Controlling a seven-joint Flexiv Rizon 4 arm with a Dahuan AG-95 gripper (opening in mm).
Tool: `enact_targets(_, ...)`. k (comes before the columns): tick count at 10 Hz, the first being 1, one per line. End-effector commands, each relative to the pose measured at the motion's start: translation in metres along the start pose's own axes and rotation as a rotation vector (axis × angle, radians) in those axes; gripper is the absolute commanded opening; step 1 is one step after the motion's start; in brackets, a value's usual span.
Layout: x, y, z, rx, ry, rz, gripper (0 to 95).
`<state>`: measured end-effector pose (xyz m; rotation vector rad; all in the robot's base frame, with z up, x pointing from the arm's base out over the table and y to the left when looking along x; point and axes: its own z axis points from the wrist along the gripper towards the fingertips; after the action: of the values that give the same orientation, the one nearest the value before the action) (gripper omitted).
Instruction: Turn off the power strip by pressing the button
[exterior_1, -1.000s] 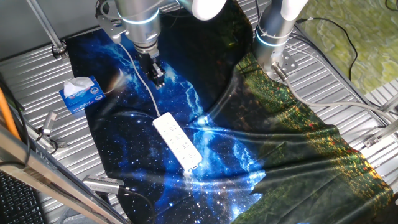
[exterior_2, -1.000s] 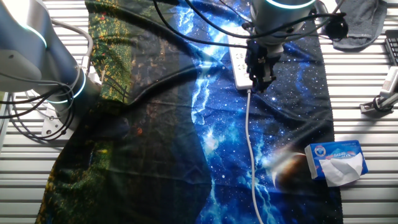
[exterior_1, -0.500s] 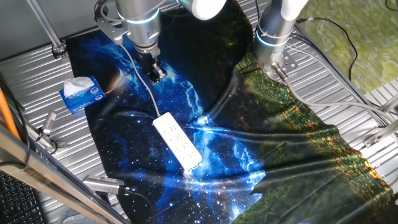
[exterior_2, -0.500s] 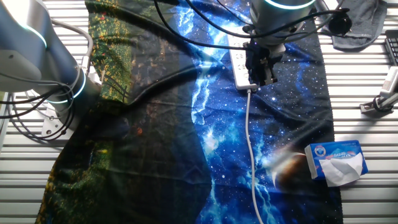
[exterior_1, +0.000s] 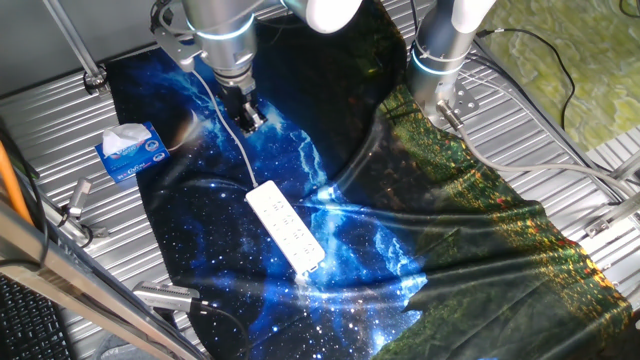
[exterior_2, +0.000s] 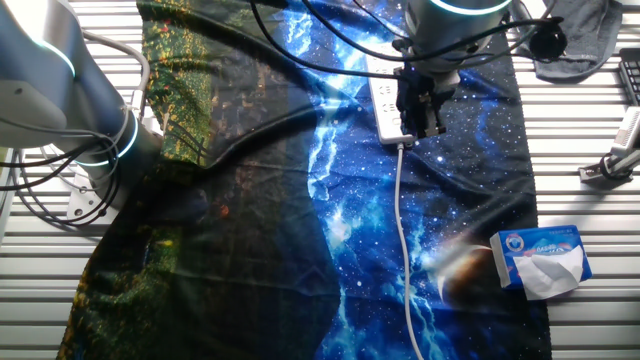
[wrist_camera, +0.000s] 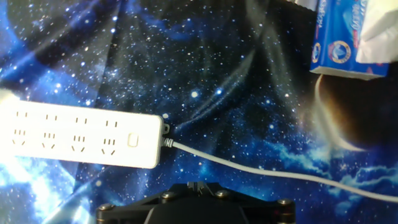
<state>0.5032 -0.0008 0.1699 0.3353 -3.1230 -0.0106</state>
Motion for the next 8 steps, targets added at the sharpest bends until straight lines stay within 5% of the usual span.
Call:
enact_targets(1, -0.018, 0.006, -0.001, -0.052, 0.049, 0.022, 19.0)
enact_targets(3, -0.033, 0.019, 0.005, -0.054, 0.055, 0.050, 19.0)
enact_targets(7, -0.052, 0.021, 0.053, -0.037, 0.011, 0.045, 19.0)
enact_targets(8, -0.056, 0.021, 0.061, -0.036, 0.005, 0.041, 38.0)
